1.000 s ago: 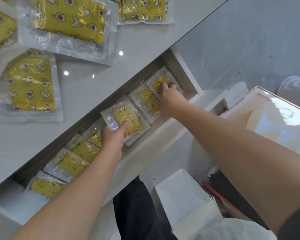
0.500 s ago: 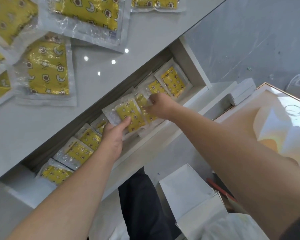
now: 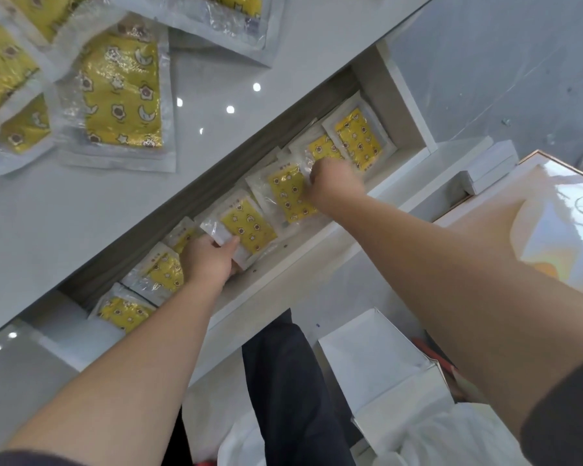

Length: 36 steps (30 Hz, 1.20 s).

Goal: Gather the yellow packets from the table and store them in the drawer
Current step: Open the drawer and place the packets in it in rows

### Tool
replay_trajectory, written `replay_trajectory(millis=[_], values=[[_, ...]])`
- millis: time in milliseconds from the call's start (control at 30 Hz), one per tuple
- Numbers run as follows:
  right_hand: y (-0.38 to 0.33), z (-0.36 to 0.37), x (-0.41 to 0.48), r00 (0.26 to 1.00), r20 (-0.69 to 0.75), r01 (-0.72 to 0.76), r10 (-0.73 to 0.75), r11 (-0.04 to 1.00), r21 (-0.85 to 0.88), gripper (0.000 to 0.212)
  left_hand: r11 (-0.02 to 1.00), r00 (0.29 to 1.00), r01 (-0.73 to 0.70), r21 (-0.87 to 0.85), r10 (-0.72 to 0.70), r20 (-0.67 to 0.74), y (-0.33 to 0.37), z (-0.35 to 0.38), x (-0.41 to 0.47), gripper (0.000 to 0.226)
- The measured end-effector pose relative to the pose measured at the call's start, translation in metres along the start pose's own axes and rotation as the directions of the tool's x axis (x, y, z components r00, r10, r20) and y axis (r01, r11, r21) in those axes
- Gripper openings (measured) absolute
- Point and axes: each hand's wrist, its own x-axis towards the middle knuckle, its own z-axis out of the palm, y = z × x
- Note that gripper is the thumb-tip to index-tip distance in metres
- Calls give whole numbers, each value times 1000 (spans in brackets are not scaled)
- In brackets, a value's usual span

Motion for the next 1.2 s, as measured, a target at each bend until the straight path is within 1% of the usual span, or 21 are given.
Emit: replay_trajectory(millis=[33, 67, 100, 133, 200, 267, 333, 367, 400, 467, 500, 533, 600, 633, 700, 767, 867, 967, 1067, 1133, 1200], values=[[-1, 3, 0, 996, -87, 11, -18, 997, -82, 6, 989, 999, -19, 147, 24, -28, 1, 0, 1, 30], [-3, 5, -1, 987, -153, 37, -58, 989, -141, 13, 965, 998, -24, 262, 37, -45, 1, -1, 2, 37], [-5, 7, -3, 977, -182, 85, -114, 983, -161, 17, 939, 998, -17, 343, 37, -50, 2, -2, 3, 42], [-8, 10, -4, 970, -171, 141, -171, 975, -173, 20, 917, 998, 0, 398, 27, -61, 4, -3, 3, 47], [-13, 16, -8, 962, -91, 234, -256, 952, -199, 26, 871, 997, 26, 490, 11, -72, 11, -5, 2, 53], [-15, 22, -10, 957, -33, 272, -289, 928, -255, 31, 837, 997, 19, 547, 26, -74, 18, -9, -1, 51], [-15, 24, -9, 955, -23, 272, -295, 905, -327, 36, 826, 991, 9, 564, 66, -113, 24, -14, -9, 48], [-16, 24, -10, 952, -32, 274, -304, 897, -346, 43, 830, 985, -4, 558, 101, -143, 25, -16, -14, 47], [-16, 25, -10, 944, -51, 289, -327, 888, -357, 51, 835, 972, -31, 549, 153, -178, 26, -18, -18, 49], [-18, 25, -10, 911, -88, 341, -403, 857, -385, 71, 805, 916, -136, 577, 324, -236, 24, -18, -22, 60], [-20, 25, -10, 897, -89, 363, -434, 836, -412, 81, 765, 886, -194, 614, 406, -226, 24, -18, -21, 62], [-21, 24, -10, 890, -74, 375, -449, 815, -442, 91, 721, 867, -248, 647, 463, -183, 24, -16, -19, 63], [-24, 24, -8, 896, -23, 383, -444, 797, -467, 101, 640, 861, -334, 692, 506, -52, 23, -13, -12, 73], [-27, 23, -6, 903, 0, 382, -430, 802, -458, 102, 614, 859, -367, 698, 512, 1, 23, -11, -9, 78], [-33, 19, -2, 918, 31, 368, -395, 824, -431, 102, 588, 836, -421, 691, 548, 43, 21, -6, -4, 77], [-40, 12, 1, 927, 58, 359, -371, 830, -426, 97, 588, 821, -446, 674, 569, 46, 23, -5, -2, 69], [-46, 5, -2, 916, 74, 381, -394, 799, -466, 86, 609, 831, -456, 649, 553, 65, 28, -9, -2, 61], [-47, 4, -10, 915, 56, 377, -400, 795, -476, 87, 633, 847, -457, 624, 524, 88, 32, -17, -11, 62], [-45, -4, -30, 915, 3, 365, -403, 825, -432, 86, 654, 854, -469, 594, 507, 116, 41, -29, -33, 62], [-42, -14, -48, 915, -28, 362, -403, 848, -388, 77, 658, 849, -496, 566, 503, 159, 48, -40, -50, 57], [-40, -24, -68, 916, -47, 362, -397, 874, -324, 66, 659, 829, -542, 522, 520, 205, 54, -55, -68, 48]])
